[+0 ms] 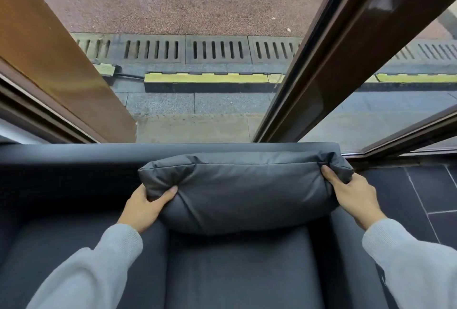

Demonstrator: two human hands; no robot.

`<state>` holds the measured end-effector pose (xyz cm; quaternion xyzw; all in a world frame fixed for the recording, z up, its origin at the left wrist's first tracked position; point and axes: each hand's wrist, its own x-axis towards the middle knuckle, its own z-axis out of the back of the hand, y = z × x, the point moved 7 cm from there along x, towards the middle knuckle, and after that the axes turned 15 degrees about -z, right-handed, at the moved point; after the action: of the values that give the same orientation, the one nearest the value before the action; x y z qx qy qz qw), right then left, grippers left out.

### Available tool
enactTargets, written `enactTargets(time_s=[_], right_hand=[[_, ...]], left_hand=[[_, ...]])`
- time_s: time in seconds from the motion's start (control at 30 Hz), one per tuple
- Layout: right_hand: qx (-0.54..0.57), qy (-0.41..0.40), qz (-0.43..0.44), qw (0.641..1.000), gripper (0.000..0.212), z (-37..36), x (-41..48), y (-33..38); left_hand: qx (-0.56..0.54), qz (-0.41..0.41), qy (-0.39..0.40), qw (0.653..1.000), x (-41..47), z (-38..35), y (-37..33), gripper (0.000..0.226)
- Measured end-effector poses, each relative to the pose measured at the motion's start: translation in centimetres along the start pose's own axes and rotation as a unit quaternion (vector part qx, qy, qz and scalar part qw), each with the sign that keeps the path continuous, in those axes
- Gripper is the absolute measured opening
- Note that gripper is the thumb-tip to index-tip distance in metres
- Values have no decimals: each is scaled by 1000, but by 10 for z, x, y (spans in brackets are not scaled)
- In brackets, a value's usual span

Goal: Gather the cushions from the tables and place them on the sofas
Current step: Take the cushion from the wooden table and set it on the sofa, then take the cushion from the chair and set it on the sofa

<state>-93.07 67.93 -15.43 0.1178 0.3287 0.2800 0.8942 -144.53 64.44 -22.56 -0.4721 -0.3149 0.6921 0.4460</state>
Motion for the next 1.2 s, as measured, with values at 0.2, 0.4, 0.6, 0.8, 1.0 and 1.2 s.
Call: enactTargets(time_s=[0.2, 0.4, 0.6, 0.8, 1.0, 1.2], right_hand=[[83, 79, -25, 993, 123, -8, 5, -7], [47, 113, 8, 992, 137, 17, -35, -32], [-146, -26, 154, 977, 110, 115, -101, -41], [-197, -109, 127, 966, 114, 273, -197, -134], [-161, -173, 35, 971, 115, 436, -312, -306], [-110, -229, -94, 963, 118, 558, -406, -511]], left_hand=[[0, 17, -15, 1000, 8, -5, -17, 91], [319, -139, -90, 933, -32, -2, -98, 125], [561, -268, 99, 777, -101, -100, -217, 109], [563, -363, 154, 726, -258, -212, -341, 122], [547, -431, 219, 684, -474, -321, -424, 117], [477, -541, 282, 633, -696, -458, -476, 115]])
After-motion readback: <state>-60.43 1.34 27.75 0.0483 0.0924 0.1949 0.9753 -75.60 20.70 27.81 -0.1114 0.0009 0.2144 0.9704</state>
